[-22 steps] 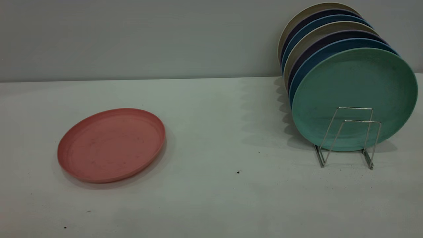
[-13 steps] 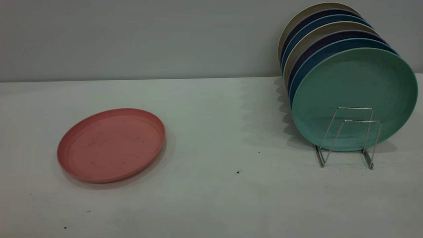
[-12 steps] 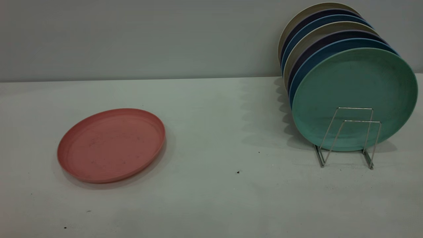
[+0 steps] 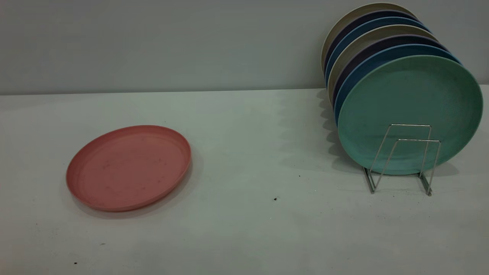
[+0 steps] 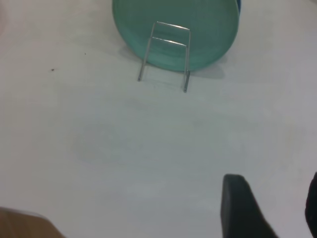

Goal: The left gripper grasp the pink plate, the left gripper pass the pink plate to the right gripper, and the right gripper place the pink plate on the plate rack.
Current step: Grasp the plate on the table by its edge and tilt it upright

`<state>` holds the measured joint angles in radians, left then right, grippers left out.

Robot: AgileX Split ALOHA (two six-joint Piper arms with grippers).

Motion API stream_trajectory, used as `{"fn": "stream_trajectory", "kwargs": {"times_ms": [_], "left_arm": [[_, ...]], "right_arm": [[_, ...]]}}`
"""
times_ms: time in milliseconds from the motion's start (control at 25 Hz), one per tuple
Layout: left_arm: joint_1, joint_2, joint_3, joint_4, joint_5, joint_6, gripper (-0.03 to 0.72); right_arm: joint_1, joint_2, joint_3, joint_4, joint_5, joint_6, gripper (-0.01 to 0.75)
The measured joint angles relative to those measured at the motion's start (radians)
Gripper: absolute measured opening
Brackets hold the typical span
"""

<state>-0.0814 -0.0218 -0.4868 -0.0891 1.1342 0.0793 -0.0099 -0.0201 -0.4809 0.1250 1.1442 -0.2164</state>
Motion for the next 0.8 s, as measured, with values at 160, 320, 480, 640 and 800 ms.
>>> {"fn": "stream_trajectory", "kwargs": {"times_ms": [160,320,480,640,800], "left_arm": [[0.0,0.0,0.0,0.0,0.0,0.0,0.542],[0.0,0.0,0.0,0.0,0.0,0.0,0.542],[0.0,0.0,0.0,0.0,0.0,0.0,0.542],[0.0,0.0,-0.01,-0.012,-0.027,0.005,0.542],[0.0,0.077,-0.029,-0.027,-0.112,-0.014,0.542]], "right_arm": [[0.0,0.0,0.0,0.0,0.0,0.0,0.333],[0.0,0.0,0.0,0.0,0.0,0.0,0.333],[0.0,0.0,0.0,0.0,0.0,0.0,0.333],[0.0,0.0,-0.001,0.001,-0.008,-0.006,0.333],[0.0,0.042,-0.012,0.004,-0.088,-0.028,0.333]]}}
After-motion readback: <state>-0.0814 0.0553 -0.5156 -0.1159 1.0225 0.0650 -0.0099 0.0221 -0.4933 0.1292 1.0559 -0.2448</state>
